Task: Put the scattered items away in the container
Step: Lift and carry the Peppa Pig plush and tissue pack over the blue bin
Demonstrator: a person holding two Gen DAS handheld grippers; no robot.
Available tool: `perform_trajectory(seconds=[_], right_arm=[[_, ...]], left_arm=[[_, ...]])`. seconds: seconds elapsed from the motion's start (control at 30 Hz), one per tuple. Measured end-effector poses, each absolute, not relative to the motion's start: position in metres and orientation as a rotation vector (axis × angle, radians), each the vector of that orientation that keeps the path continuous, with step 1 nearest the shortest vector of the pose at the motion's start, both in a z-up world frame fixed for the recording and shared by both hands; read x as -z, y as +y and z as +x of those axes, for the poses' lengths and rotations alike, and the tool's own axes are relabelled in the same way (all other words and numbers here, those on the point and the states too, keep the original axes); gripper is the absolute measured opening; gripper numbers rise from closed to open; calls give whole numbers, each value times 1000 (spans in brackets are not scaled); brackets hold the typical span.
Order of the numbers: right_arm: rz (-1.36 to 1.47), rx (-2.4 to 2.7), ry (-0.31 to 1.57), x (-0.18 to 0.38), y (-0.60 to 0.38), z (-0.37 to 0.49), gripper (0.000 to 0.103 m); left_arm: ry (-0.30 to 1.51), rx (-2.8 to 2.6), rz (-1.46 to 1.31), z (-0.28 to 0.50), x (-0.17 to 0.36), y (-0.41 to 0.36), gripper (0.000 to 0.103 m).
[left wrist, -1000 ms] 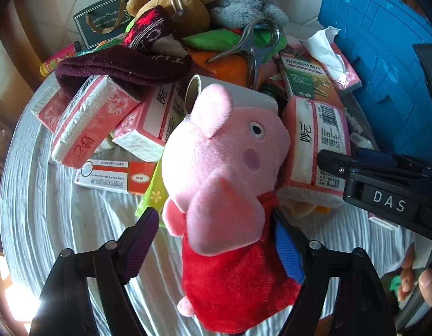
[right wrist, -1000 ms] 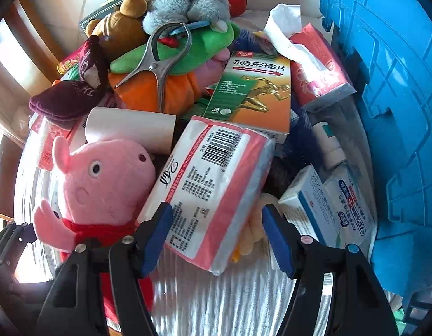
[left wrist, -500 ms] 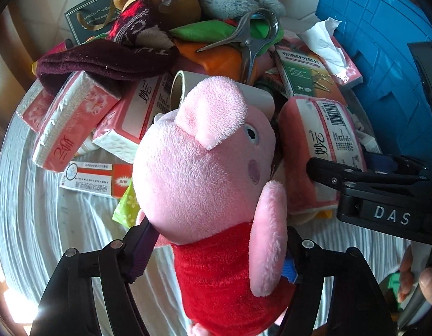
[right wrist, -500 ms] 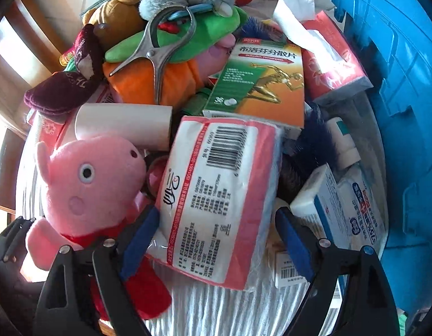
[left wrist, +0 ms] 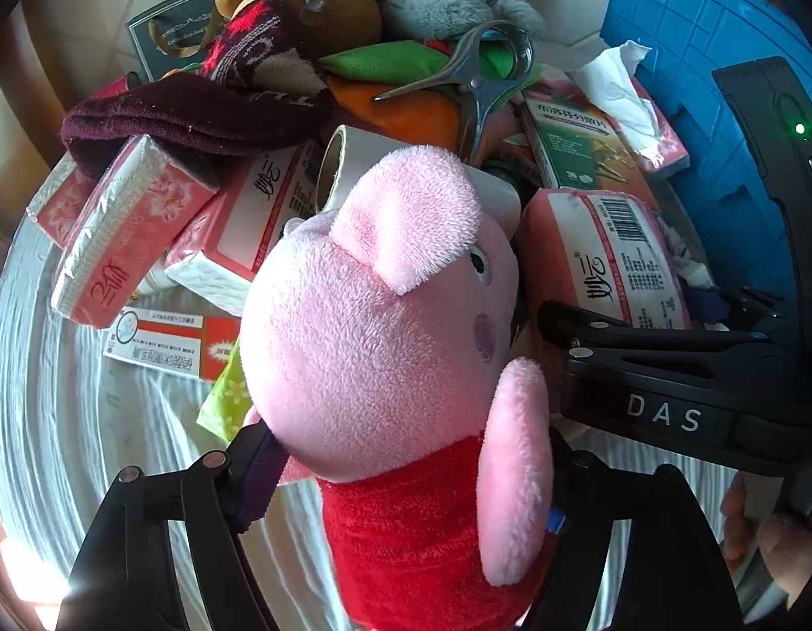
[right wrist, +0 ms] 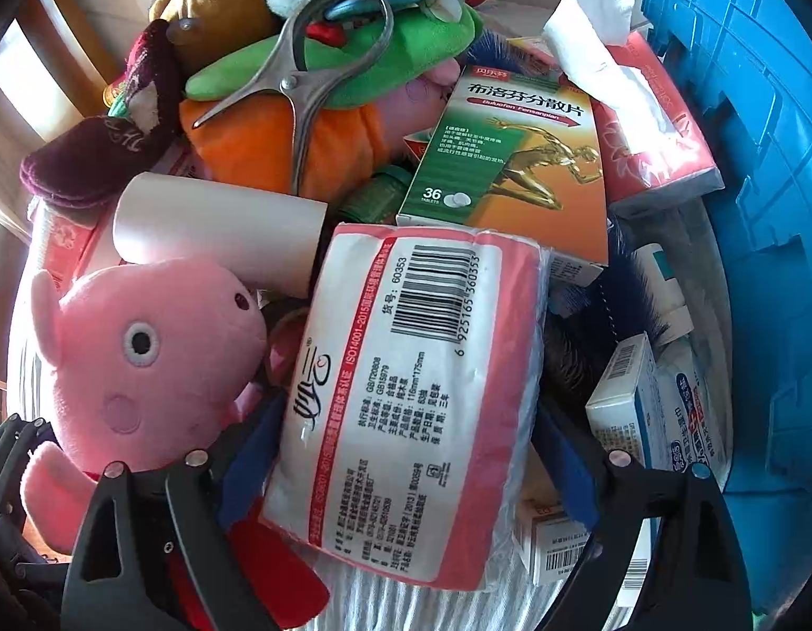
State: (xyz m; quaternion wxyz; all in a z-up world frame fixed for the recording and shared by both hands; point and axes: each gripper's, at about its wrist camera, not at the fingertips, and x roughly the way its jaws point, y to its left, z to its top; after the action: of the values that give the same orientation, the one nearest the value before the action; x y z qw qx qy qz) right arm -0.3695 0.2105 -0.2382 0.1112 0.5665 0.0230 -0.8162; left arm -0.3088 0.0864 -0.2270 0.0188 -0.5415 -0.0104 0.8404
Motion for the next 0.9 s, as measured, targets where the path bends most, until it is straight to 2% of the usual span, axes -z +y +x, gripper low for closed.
perform_trajectory(seconds=[0.33,0.57,0.9], right_arm=[[1509,2477,2,185,220,-344,84],[1334,2557,25,117,207,-337,84],[1148,2680,85,49,210,-303,84]], left_arm=[[-4,-2741,-1521,-287,175,66,71],[-15,-2840,-1362,-275,129,58,71],[-6,-2936,-1160,-261,69,52,71]])
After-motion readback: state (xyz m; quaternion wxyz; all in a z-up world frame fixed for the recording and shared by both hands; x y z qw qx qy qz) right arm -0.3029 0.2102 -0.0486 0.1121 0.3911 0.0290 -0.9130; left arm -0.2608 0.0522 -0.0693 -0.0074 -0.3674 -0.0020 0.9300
